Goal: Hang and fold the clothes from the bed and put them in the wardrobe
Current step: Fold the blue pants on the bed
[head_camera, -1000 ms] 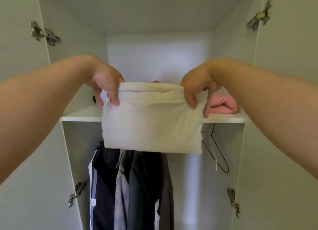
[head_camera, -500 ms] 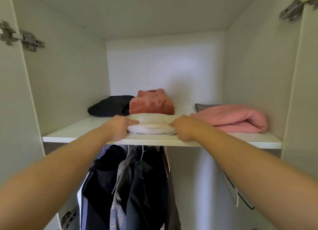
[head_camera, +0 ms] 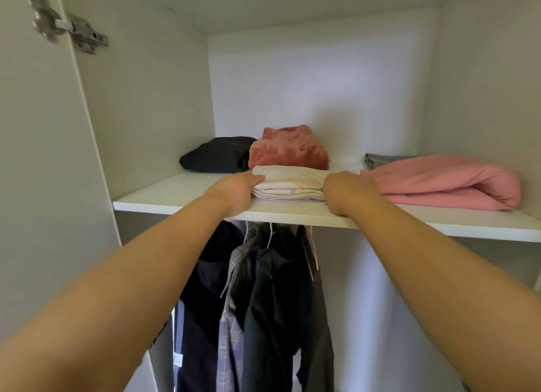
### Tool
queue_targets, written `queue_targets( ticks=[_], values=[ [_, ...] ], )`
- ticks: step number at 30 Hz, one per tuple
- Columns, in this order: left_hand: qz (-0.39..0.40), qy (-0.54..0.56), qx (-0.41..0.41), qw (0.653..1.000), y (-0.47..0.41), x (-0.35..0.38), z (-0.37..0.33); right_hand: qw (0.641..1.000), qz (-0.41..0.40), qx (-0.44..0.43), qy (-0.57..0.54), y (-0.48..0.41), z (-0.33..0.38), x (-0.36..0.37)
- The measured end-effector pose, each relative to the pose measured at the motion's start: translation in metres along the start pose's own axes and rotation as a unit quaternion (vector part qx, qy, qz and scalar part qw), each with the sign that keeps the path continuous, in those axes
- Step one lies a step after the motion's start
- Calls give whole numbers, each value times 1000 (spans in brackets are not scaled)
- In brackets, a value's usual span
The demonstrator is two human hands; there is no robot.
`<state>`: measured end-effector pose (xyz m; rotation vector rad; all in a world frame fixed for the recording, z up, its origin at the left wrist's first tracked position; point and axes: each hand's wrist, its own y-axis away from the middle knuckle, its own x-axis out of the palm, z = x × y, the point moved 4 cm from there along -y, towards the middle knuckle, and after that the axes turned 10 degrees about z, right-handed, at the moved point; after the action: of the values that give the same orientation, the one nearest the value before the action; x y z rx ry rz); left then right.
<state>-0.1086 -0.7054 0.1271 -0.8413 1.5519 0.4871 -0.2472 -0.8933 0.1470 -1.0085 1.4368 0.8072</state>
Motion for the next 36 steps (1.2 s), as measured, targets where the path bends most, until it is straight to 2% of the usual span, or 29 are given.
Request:
queue_targets(
  ticks=[2,4,7,9,12,14,15,17,19,22,24,27,29,31,33,36],
  values=[
    [-30,30,-7,999,20,-1,1,999,24,3,38,15,8,-6],
    [-87,63,-5,994,54,-1,3,997,22,-45,51,38,33,-17],
    [-166,103,-14,981,133,14,10,980,-83,-183,-6,86,100,-38],
    [-197,126,-43,971,196,31,21,962,-113,-243,-52,120,145,-40],
    [-207,151,-141,956,294,64,40,937,-93,-329,-71,161,208,-15],
    [-188,161,-234,940,371,94,51,906,-75,-407,-86,192,257,20],
    [-169,169,-251,938,385,103,49,900,-73,-419,-97,201,263,32],
    [-129,191,-374,898,472,144,47,843,-20,-532,-74,257,322,83],
    [-115,223,-495,832,562,188,28,776,67,-626,-46,329,364,139],
    [-111,257,-653,704,679,249,-31,662,168,-730,21,443,396,218],
    [-135,276,-727,613,740,278,-81,587,224,-775,71,515,399,264],
    [-191,298,-805,476,812,321,-155,498,272,-809,153,611,382,314],
    [-228,325,-832,388,851,353,-199,457,277,-820,203,664,366,340],
    [-255,348,-844,318,886,389,-235,424,274,-826,250,709,353,364],
    [-253,358,-856,273,921,425,-261,401,272,-824,293,745,343,389],
    [-228,379,-868,224,974,478,-282,390,275,-812,336,792,340,428]
  ],
)
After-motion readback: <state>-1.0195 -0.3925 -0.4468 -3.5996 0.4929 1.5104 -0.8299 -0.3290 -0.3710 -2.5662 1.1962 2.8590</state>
